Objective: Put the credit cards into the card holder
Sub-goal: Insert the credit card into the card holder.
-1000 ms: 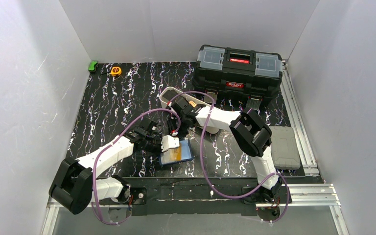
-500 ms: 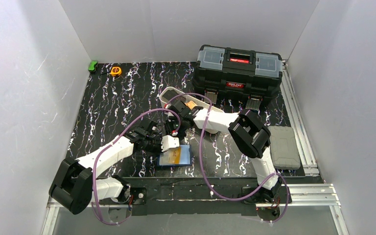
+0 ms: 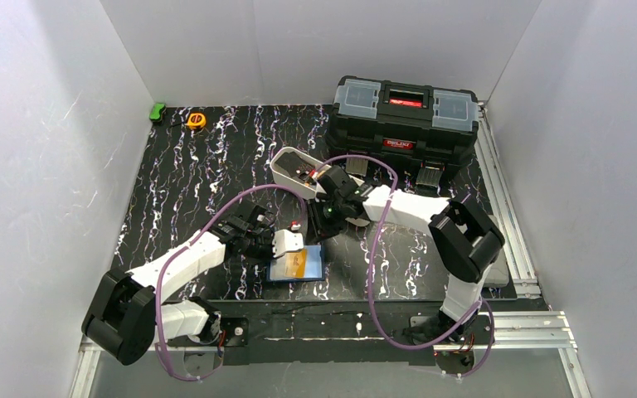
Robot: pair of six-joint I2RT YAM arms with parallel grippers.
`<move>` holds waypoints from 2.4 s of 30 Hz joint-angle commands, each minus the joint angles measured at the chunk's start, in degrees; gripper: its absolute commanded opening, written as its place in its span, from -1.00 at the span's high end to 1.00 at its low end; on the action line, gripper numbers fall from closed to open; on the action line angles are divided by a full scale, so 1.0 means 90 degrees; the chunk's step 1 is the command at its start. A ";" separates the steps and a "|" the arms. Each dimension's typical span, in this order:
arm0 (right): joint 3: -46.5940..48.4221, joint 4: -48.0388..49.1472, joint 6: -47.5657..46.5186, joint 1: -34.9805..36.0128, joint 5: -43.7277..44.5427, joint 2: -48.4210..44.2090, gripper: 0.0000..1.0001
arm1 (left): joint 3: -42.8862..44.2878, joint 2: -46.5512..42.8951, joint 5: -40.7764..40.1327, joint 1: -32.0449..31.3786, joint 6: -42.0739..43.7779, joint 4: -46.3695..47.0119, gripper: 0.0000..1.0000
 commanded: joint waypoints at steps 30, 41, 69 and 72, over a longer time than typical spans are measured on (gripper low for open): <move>-0.0203 0.0740 0.0006 0.0445 -0.0762 0.0380 0.31 | 0.0111 -0.0066 0.0167 0.0020 -0.0061 -0.0247 1.00; 0.0006 0.0590 -0.0032 0.0559 -0.0740 0.0509 0.31 | 0.0182 -0.0041 0.0160 0.0022 -0.0053 -0.0295 1.00; -0.0444 0.0701 -0.0125 0.0539 -0.0556 0.0201 0.23 | 0.0173 -0.0103 0.0137 0.0021 -0.0079 -0.0356 1.00; -0.0349 0.0736 -0.0065 0.0566 -0.0604 0.0310 0.23 | 0.0192 -0.0091 0.0150 0.0014 -0.0096 -0.0364 1.00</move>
